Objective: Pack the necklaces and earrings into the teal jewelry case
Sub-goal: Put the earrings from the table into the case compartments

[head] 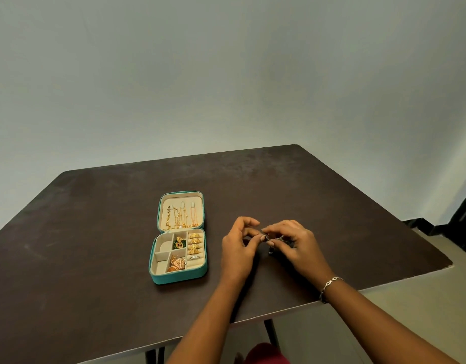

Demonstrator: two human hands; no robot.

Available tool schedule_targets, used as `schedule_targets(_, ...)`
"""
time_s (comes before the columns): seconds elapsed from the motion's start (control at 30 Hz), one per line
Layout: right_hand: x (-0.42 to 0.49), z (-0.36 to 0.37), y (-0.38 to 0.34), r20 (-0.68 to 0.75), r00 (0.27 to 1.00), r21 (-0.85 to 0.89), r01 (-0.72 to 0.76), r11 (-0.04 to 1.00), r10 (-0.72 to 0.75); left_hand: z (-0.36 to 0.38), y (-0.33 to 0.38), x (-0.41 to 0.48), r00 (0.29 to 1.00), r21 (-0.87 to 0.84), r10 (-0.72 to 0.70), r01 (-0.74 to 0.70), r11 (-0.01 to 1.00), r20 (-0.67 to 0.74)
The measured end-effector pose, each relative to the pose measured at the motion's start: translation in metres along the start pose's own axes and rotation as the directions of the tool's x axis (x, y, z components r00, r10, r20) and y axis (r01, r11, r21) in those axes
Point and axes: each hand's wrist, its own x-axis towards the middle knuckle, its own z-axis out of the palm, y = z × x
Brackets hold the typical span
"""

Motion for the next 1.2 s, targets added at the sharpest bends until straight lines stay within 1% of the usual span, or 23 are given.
schedule_targets(0.1, 0.0, -0.001, 0.0, -0.029, 0.999, 0.074, -0.029, 0.997, 0.031, -0.001, 0.0, 0.0, 1.0, 0.018, 0.0, 0.0, 1.0, -0.024)
schedule_targets(0.23, 0.0, -0.001, 0.0, -0.046, 0.996, 0.118, -0.076, 0.99, 0.082, -0.001, -0.001, 0.0, 0.998, 0.059, 0.029, -0.025, 0.998, -0.063)
schedule_targets(0.33, 0.0, -0.001, 0.0, -0.071, 0.993, 0.167, -0.078, 0.983, 0.091, -0.002, -0.001, -0.001, 0.998, 0.061, 0.059, -0.057, 0.997, -0.026)
schedule_targets(0.43, -0.001, 0.0, -0.003, -0.095, 0.994, 0.188, -0.042, 0.981, 0.06, -0.002, -0.003, -0.002, 0.997, 0.071, 0.074, -0.076, 0.995, 0.027)
schedule_targets(0.5, -0.001, 0.002, -0.005, -0.087, 0.995, 0.195, -0.033, 0.98, 0.051, -0.003, -0.003, -0.001, 0.998, 0.047, 0.065, -0.066, 0.997, 0.021)
schedule_targets(0.57, 0.0, 0.003, -0.005, -0.081, 0.995, 0.215, -0.041, 0.976, 0.059, -0.003, -0.002, -0.001, 0.999, -0.009, 0.038, -0.038, 0.999, -0.015)
schedule_targets(0.63, 0.002, 0.001, -0.005, -0.132, 0.987, 0.264, -0.054, 0.963, 0.092, -0.004, -0.002, 0.0, 0.999, -0.073, 0.016, -0.019, 0.997, -0.047)
schedule_targets(0.73, 0.005, -0.009, 0.004, -0.278, 0.94, 0.356, -0.092, 0.93, 0.199, -0.005, -0.002, 0.001, 0.996, -0.206, -0.046, 0.031, 0.978, -0.071)
schedule_targets(0.83, 0.004, -0.02, 0.022, -0.42, 0.855, 0.397, -0.13, 0.909, 0.305, -0.008, -0.005, 0.003, 0.988, -0.292, -0.088, 0.049, 0.955, -0.124)
schedule_targets(0.9, 0.004, -0.026, 0.031, -0.475, 0.803, 0.434, -0.142, 0.89, 0.36, -0.01, -0.007, 0.004, 0.981, -0.35, -0.112, 0.051, 0.936, -0.158)
schedule_targets(0.93, 0.004, -0.028, 0.032, -0.483, 0.788, 0.456, -0.145, 0.878, 0.381, -0.011, -0.007, 0.005, 0.977, -0.379, -0.129, 0.056, 0.924, -0.168)
schedule_targets(1.0, 0.004, -0.028, 0.033, -0.471, 0.786, 0.476, -0.155, 0.866, 0.4, -0.012, -0.008, 0.006, 0.971, -0.439, -0.165, 0.074, 0.895, -0.171)
schedule_targets(1.07, 0.004, -0.026, 0.033, -0.419, 0.816, 0.462, -0.187, 0.867, 0.399, -0.012, -0.008, 0.007, 0.968, -0.503, -0.203, 0.102, 0.858, -0.15)
schedule_targets(1.13, 0.004, -0.025, 0.034, -0.322, 0.855, 0.456, -0.236, 0.858, 0.406, -0.013, -0.009, 0.007, 0.967, -0.55, -0.226, 0.124, 0.826, -0.121)
schedule_targets(1.2, 0.004, -0.026, 0.036, -0.222, 0.88, 0.444, -0.292, 0.847, 0.42, -0.014, -0.009, 0.008, 0.968, -0.567, -0.231, 0.138, 0.812, -0.097)
